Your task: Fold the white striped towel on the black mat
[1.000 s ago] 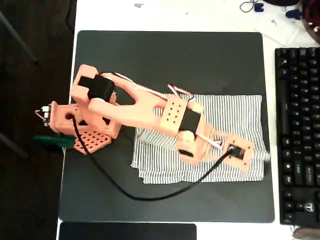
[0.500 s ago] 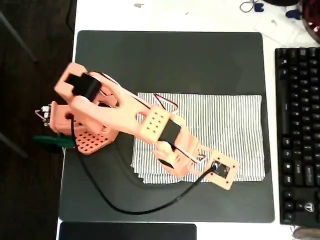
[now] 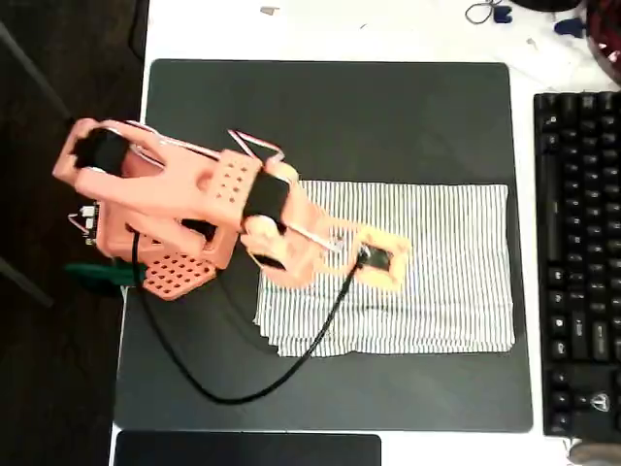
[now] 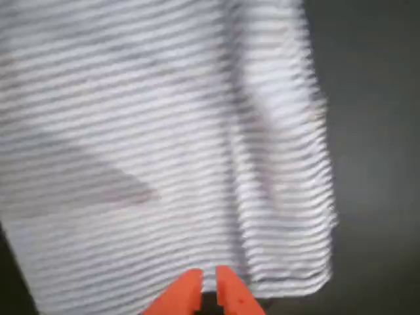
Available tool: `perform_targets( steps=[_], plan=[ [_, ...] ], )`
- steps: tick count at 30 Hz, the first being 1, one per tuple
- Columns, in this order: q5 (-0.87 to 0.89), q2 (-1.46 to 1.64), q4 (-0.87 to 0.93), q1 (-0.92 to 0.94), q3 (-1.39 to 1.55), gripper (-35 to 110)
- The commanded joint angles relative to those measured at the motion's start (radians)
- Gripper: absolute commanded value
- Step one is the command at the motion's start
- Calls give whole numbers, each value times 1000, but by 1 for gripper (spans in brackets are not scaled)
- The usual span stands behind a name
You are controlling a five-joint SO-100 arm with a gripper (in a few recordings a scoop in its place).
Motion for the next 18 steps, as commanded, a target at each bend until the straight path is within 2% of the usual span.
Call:
perform_targets(
  steps=[1,5,10,18],
  plan=[
    [34,31,35,-51,35,0],
    [37,-28,91,-71,118,0],
    [-15,-58,64,-41,213,0],
    [-12,-252,-183,-31,273,0]
  ],
)
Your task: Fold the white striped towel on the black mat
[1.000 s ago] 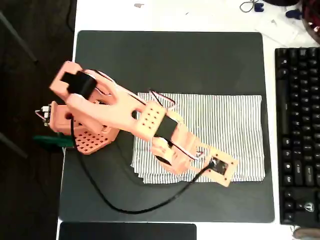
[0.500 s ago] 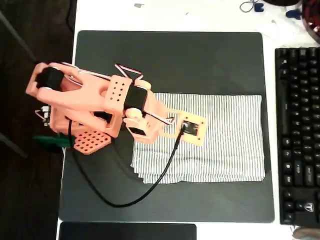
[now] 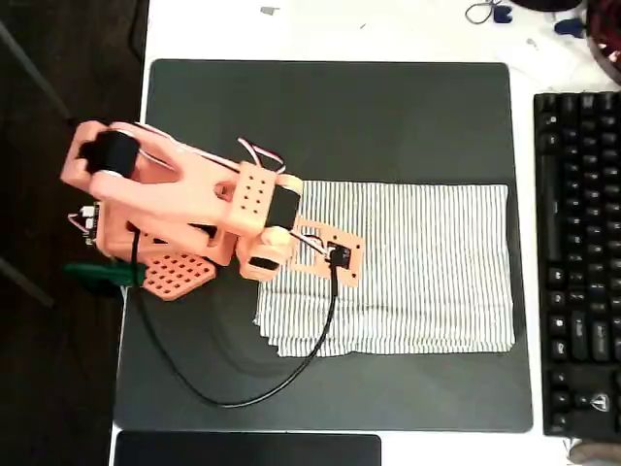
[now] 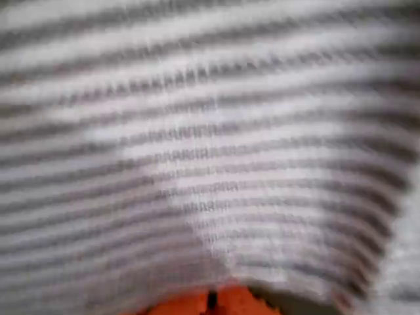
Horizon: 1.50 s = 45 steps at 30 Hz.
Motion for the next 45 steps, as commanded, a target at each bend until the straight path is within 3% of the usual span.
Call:
perform_targets(
  steps=[1,13,22,30,39,45],
  plan=[
    [8,-54,-83,6,-3,0],
    [95,-161,-176,-75,-112,0],
    [133,-190,-38,-109,-285,0],
    [138,-238,-26,-114,-334,0],
    [118,72,221,-118,-301,0],
    [120,354,218,-186,-147,0]
  ],
)
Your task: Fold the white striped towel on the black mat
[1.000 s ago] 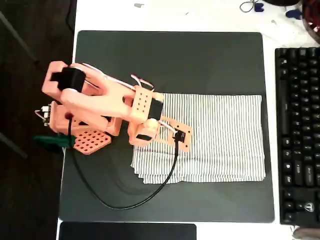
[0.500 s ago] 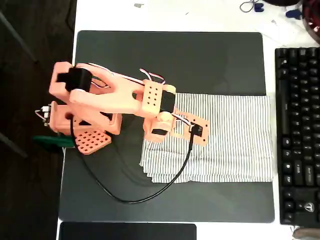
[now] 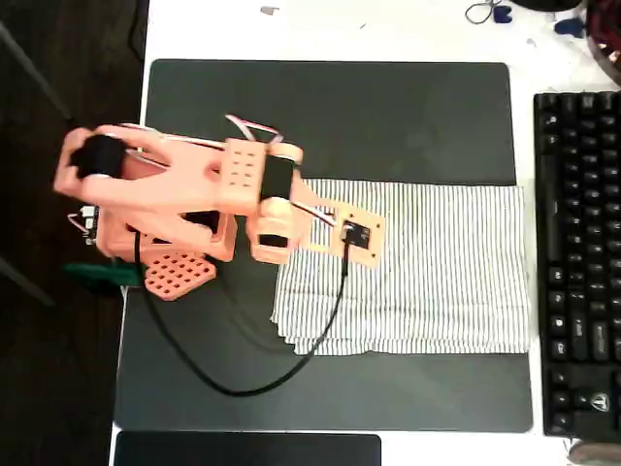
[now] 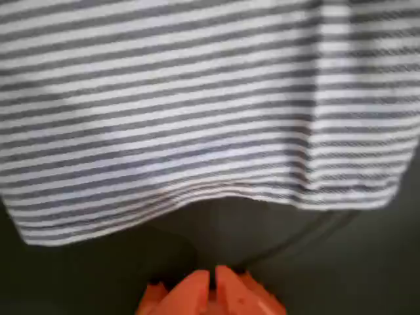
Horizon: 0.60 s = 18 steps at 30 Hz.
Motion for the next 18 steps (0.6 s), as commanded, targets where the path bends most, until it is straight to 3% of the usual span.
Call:
perform_targets(
  steps=[1,13,18],
  plan=[
    [5,129,-9,-44,58,0],
    [32,560,-244,-89,390,0],
    [15,693,-252,-98,482,0]
  ],
)
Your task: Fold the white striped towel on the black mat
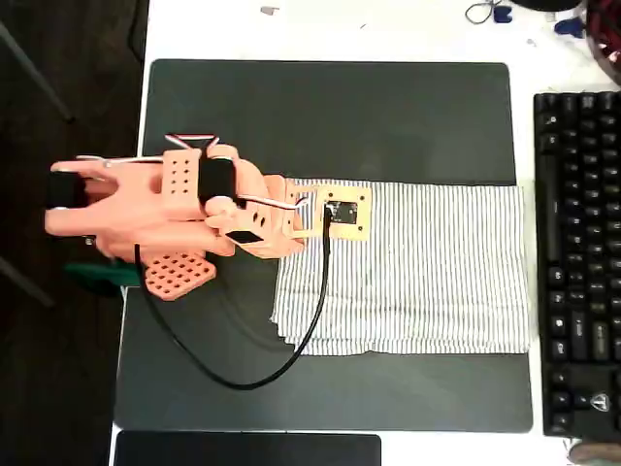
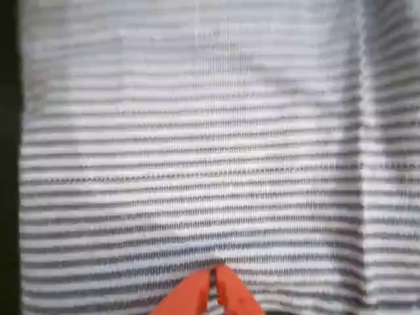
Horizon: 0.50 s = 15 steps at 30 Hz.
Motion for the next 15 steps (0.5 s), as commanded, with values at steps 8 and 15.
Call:
perform_targets(
  steps=[8,15],
  plan=[
    [-11,167,2,-3,101,0],
    [-25,219,52,2,189,0]
  ],
)
